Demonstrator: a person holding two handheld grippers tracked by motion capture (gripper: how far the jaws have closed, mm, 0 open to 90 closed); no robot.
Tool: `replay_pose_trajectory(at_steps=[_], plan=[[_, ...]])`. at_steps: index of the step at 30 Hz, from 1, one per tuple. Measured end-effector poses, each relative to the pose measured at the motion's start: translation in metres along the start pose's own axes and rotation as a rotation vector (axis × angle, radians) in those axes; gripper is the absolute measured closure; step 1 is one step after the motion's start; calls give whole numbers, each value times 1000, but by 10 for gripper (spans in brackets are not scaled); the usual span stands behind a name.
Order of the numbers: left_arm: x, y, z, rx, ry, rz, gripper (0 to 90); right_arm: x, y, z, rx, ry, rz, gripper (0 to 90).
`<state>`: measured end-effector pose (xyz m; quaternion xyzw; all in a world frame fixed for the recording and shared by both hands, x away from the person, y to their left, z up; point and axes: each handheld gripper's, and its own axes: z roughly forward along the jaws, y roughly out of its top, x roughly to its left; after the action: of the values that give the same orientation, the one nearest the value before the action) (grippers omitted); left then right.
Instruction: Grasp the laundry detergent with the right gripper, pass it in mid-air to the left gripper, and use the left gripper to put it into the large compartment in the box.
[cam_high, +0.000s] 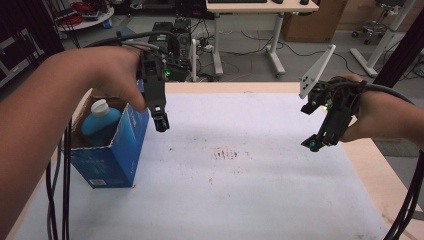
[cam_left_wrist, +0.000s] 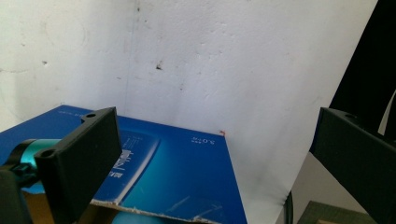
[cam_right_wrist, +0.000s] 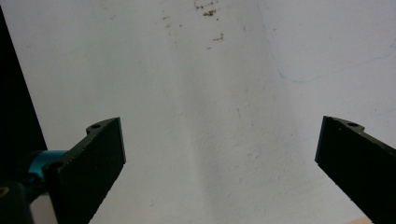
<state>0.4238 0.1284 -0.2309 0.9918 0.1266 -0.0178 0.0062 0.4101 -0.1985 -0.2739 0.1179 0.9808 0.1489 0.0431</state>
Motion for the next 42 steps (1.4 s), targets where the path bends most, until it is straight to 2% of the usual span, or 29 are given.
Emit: replay_pose_trajectory(at_steps=[4,15,18,31,42], plan=[[-2,5,0,-20,-1,22,17,-4,2,2,23,19,1,6],[-5,12,-1,-10,-12,32,17,-10,2,10,74,41,30,7],[-4,13,-3,-27,12,36,17,-10,3,11,74,46,28,6],[-5,16,0,-28,11,44,17,-10,10,12,105,36,18,6],[-6,18,-1,-33,7,63,17,-9,15,16,101,37,2,6]])
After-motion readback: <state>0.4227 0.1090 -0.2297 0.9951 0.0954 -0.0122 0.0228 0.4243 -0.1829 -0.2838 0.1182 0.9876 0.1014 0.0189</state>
